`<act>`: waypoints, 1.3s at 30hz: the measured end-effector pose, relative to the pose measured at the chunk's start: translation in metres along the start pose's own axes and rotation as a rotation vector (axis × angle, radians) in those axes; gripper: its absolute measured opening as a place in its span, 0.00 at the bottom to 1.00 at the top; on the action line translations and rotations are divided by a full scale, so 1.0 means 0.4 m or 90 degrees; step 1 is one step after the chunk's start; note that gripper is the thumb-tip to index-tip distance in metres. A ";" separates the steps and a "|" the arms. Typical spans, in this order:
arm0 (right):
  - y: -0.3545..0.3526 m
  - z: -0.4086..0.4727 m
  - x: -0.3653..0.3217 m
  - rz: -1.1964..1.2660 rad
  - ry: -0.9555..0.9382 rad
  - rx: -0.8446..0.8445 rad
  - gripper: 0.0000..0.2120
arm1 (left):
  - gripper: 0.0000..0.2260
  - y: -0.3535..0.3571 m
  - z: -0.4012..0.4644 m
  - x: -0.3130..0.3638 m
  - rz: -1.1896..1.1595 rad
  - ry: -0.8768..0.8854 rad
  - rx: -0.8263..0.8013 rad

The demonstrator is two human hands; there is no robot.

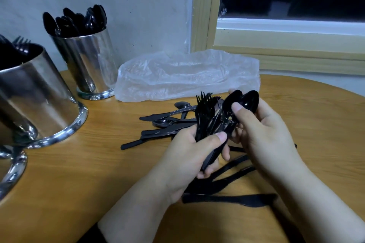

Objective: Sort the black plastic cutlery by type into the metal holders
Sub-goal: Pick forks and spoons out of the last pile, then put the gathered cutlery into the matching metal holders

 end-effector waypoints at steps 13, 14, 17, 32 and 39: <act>0.143 -0.034 -0.212 -0.212 -0.088 -0.107 0.04 | 0.19 -0.053 -0.203 0.106 -0.093 0.023 0.056; 0.165 -0.041 -0.231 -0.209 -0.091 -0.105 0.04 | 0.19 -0.067 -0.224 0.122 -0.072 0.034 0.080; 0.225 -0.056 -0.291 -0.196 -0.120 -0.094 0.06 | 0.17 -0.107 -0.280 0.175 -0.035 0.064 0.137; 0.456 -0.030 -0.506 -0.230 -0.251 -0.090 0.07 | 0.14 -0.279 -0.465 0.388 0.068 0.205 0.307; 0.487 0.001 -0.538 -0.131 -0.201 -0.179 0.14 | 0.13 -0.334 -0.458 0.435 0.051 0.168 0.266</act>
Point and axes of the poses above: each hand's wrist, its own z-axis towards the middle knuckle, its own y-axis out of the palm, x = y × z, the point moved 3 cm from there along z, towards the middle knuckle, and after that the axes turned 5 degrees about -y, right-handed, at the moved point
